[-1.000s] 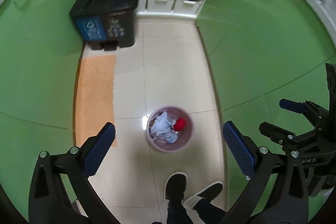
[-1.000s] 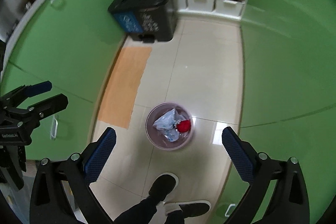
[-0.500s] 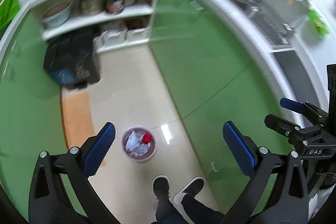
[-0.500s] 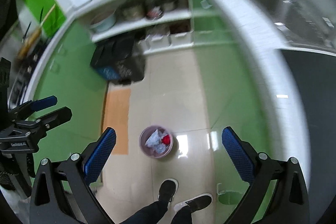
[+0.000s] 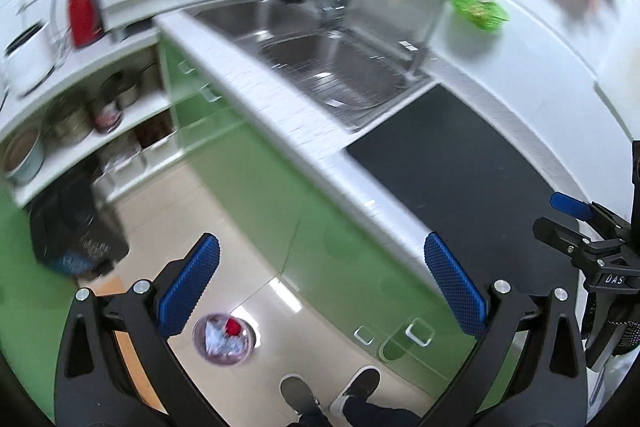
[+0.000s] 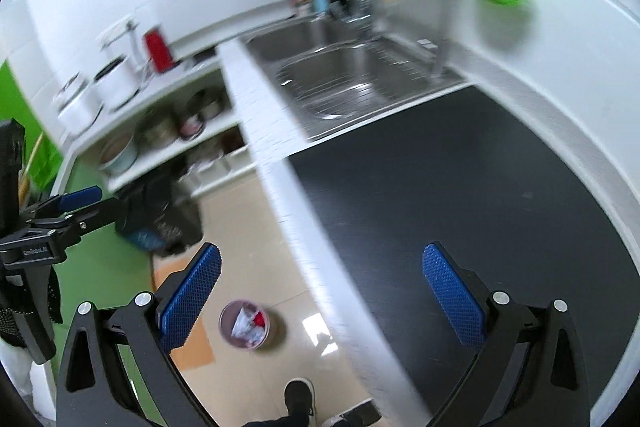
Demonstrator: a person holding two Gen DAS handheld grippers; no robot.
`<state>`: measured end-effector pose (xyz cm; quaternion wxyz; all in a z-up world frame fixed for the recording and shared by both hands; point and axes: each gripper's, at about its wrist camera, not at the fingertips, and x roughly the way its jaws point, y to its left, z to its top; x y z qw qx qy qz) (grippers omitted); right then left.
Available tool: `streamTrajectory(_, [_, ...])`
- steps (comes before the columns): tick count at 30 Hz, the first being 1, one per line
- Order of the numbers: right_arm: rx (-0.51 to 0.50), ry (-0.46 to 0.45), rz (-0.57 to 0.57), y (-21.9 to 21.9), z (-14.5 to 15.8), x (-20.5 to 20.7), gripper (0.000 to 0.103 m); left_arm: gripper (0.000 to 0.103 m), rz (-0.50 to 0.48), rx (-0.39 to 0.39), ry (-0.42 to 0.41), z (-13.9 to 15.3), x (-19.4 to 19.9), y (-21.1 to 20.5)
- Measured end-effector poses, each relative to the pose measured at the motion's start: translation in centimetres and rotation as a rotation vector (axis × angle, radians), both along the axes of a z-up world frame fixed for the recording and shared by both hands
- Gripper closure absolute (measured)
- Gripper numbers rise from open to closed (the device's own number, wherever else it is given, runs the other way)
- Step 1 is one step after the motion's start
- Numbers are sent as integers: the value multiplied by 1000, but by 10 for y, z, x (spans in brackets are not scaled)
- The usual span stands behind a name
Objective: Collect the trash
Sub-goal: 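Move both open tools back over the empty black mat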
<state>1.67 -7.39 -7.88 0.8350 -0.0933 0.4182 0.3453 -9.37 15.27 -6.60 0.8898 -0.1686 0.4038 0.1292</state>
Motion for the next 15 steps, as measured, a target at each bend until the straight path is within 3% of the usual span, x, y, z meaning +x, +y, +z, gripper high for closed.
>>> streamTrajectory(9, [19, -78, -124, -86, 35, 28, 6, 3, -166, 27, -31, 31, 64, -69])
streamTrajectory(15, [8, -104, -167, -121, 45, 35, 6, 3, -262, 59, -35, 40, 88, -109])
